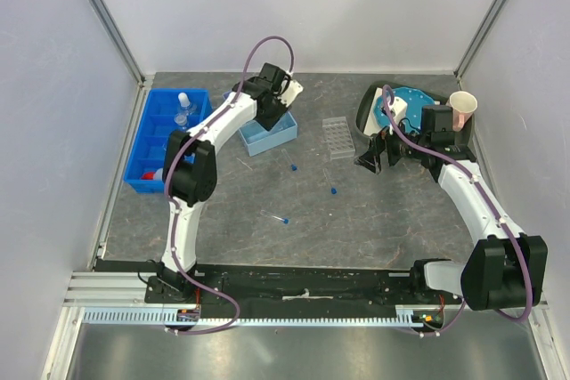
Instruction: Organize the chemistry lab equipment
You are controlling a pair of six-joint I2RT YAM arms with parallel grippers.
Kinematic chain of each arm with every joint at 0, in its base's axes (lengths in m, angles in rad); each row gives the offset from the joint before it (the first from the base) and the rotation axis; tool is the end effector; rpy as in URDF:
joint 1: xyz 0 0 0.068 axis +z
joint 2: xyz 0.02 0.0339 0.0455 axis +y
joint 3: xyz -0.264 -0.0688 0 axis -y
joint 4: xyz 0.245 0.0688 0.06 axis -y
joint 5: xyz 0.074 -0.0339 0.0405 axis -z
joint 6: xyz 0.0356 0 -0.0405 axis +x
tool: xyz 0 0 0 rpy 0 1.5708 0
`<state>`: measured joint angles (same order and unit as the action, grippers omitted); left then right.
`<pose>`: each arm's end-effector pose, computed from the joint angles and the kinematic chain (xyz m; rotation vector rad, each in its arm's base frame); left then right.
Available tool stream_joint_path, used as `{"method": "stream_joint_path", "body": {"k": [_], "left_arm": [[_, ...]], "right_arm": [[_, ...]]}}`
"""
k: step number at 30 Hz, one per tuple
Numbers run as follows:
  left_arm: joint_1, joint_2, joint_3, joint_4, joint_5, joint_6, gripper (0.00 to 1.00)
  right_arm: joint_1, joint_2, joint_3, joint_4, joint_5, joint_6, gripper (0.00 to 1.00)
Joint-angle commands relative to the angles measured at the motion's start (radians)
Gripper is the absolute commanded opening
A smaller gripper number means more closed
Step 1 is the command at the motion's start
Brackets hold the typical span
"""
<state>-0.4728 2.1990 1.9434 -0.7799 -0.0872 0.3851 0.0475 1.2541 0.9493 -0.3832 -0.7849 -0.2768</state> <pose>0.4316 -0.2173 0.2291 1.0539 2.3793 0.0821 0.2646 0.0378 0.2851 -0.7382 1.9897 0.7439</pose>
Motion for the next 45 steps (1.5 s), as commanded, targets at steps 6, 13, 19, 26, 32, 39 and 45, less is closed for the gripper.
{"method": "stream_joint_path", "body": {"k": [6,13,19,26,32,39,45], "left_arm": [[0.000,-0.240,-0.023,0.079,0.035,-0.273,0.50],[0.002,-0.605,-0.440,0.414,0.133,-0.465,0.61],[0.031,-0.965,-0.878,0.660,0.265,-0.569,0.84],[0.046,-1.245,-1.161,0.607,0.271,-0.534,0.84],[0.046,-1.412,-1.222,0.509,0.204,-0.496,0.84],[0.045,-1.552,-1.250,0.412,0.104,-0.494,0.84],[0.045,-1.653,-1.275,0.439,0.017,-0.499,0.85]], "right_arm": [[-0.009,0.005,0.002,0.001,-0.019,-0.030,0.98],[-0.017,0.018,-0.010,0.000,-0.034,-0.056,0.98],[-0.021,0.028,-0.007,-0.045,-0.065,-0.136,0.98],[-0.023,0.004,-0.060,-0.057,-0.207,-0.245,0.98],[0.090,0.051,-0.031,-0.068,-0.111,-0.245,0.98],[0.303,0.194,0.058,-0.080,0.177,-0.135,0.98],[0.432,0.275,0.078,0.027,0.551,0.111,0.98]]}}
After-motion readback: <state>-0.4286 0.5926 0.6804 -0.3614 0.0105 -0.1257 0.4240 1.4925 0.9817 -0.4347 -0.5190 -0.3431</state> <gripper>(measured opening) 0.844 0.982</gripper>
